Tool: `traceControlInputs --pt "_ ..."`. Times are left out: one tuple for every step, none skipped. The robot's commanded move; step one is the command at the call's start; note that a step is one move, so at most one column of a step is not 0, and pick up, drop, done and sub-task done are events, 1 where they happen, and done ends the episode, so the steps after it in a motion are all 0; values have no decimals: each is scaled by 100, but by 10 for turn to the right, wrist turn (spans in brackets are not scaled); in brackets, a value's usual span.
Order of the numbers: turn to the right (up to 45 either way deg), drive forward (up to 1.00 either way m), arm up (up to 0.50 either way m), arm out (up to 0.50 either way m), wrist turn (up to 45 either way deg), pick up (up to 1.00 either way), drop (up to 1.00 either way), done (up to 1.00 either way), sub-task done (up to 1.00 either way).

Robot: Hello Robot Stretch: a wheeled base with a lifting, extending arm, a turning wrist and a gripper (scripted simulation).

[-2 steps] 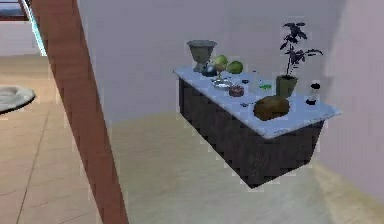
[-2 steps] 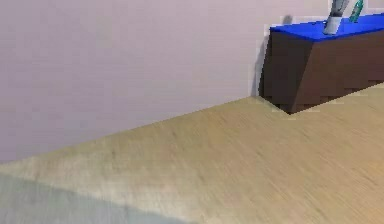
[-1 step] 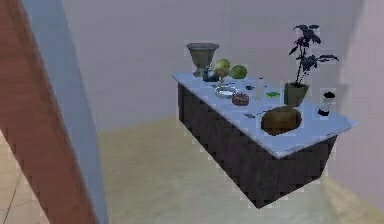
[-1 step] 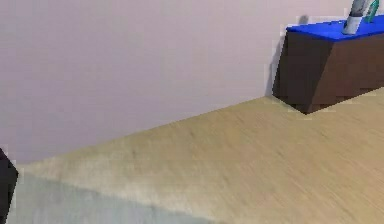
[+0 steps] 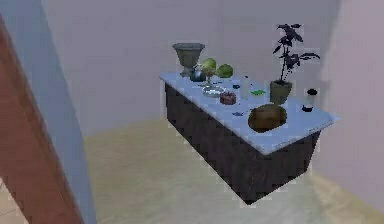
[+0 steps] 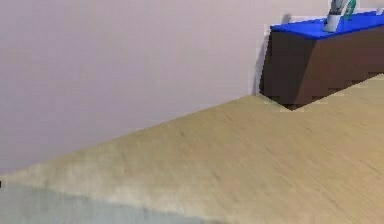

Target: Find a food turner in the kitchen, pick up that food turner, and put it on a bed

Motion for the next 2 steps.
traceControlInputs --pt "0 90 0 0 0 0 0 0 0" --pt "-450 0 0 0 0 0 0 0 0"
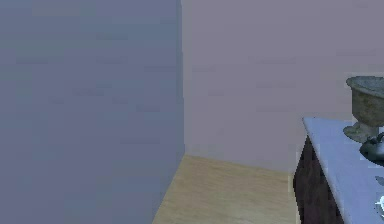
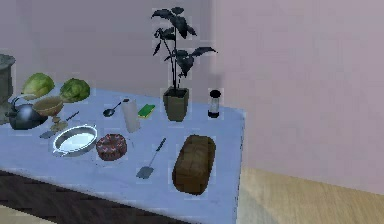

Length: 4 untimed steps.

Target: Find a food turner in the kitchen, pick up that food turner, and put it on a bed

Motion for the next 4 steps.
traceControlInputs --pt "0 0 50 0 0 0 0 0 0" --pt "0 0 24 0 0 0 0 0 0" --pt "0 0 0 40 0 0 0 0 0" --pt "0 0 0 0 450 0 0 0 0"
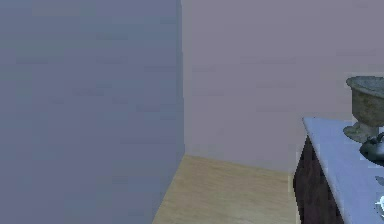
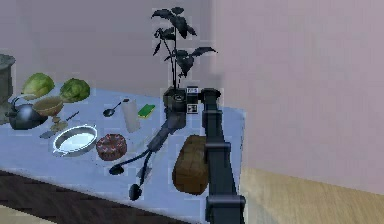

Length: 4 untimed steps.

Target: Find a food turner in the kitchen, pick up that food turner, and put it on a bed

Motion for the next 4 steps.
traceControlInputs --pt "0 0 0 0 450 0 0 0 0" --pt "0 0 0 0 300 0 0 0 0" --pt "0 0 -30 0 0 0 0 0 0" --pt "0 0 0 0 0 100 0 0 0"
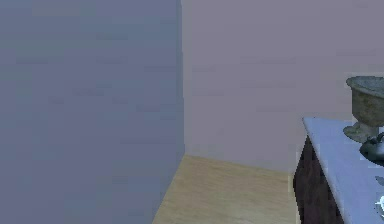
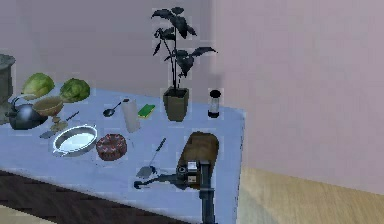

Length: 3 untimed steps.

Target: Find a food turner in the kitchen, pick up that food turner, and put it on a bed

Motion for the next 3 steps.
traceControlInputs --pt "0 0 10 0 0 0 0 0 0" --pt "0 0 34 0 0 0 0 0 0" --pt "0 0 0 0 -450 0 0 0 0"
